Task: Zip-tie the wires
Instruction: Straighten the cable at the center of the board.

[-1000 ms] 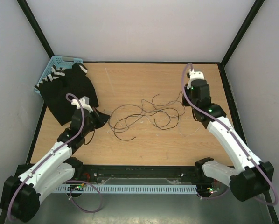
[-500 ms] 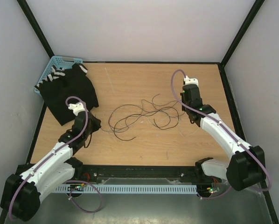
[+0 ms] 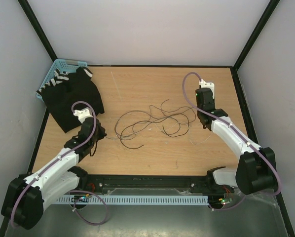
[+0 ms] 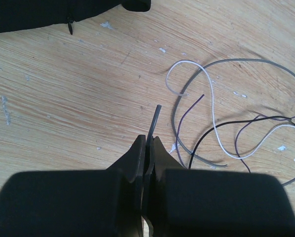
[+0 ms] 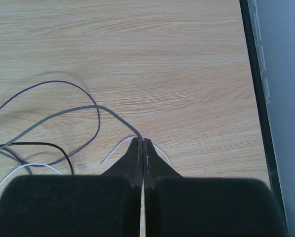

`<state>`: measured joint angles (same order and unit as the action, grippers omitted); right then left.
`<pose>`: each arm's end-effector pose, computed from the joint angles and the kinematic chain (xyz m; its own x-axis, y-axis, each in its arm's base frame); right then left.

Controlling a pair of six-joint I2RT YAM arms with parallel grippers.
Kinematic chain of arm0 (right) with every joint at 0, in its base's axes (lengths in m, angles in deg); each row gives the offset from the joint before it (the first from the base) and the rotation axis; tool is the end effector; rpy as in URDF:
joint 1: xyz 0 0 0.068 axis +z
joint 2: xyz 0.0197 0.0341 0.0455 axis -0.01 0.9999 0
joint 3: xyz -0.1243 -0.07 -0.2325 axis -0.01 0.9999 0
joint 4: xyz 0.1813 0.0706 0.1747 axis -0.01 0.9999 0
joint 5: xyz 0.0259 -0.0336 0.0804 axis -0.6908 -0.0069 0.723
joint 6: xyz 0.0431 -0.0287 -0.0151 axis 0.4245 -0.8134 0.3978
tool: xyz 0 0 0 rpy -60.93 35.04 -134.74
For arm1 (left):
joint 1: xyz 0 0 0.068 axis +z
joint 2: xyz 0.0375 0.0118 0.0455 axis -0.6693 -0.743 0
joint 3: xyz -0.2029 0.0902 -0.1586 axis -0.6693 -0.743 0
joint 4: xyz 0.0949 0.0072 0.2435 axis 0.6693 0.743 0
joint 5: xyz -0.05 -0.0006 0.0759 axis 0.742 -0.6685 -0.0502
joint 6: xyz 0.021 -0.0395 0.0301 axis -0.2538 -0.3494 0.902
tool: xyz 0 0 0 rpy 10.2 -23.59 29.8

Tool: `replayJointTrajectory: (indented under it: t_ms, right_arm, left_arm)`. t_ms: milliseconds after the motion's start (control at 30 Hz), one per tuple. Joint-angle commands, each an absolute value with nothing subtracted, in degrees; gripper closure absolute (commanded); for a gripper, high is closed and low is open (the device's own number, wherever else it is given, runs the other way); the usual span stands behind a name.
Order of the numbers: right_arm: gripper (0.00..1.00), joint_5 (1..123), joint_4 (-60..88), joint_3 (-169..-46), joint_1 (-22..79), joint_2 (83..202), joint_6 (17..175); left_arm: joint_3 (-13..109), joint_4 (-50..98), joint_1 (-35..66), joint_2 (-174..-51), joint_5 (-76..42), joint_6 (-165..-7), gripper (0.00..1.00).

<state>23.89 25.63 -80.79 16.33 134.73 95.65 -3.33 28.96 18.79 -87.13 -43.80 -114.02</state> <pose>0.2693 0.0628 0.2603 -0.5406 -0.0645 -0.8388 0.2110 0.9548 -0.2093 0.1745 -0.0626 0.1912 -0.4615 -0.4578 -0.7599 -0.2118 0.8887 -0.4067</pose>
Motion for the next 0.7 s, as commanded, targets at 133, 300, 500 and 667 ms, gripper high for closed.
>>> replayJointTrajectory:
  t_ms: [133, 300, 500, 667]
  right_arm:
    - [1.00, 31.2, 21.1, -78.1, 15.3, 138.3, 96.6]
    - [1.00, 28.3, 20.8, -78.1, 14.4, 142.3, 97.3]
    - [1.00, 27.3, 19.5, -76.9, 12.3, 144.5, 97.7]
    - [1.00, 29.0, 17.6, -75.8, 11.6, 147.8, 98.0]
  left_arm:
    - [-1.4, 28.4, 18.6, -91.3, -44.9, -112.6, 1.00]
    - [-0.5, 28.1, 18.6, -94.1, -46.6, -110.6, 1.00]
    - [-0.1, 28.1, 18.7, -97.0, -47.4, -109.4, 1.00]
    - [0.5, 27.9, 18.6, -100.3, -47.3, -109.8, 1.00]
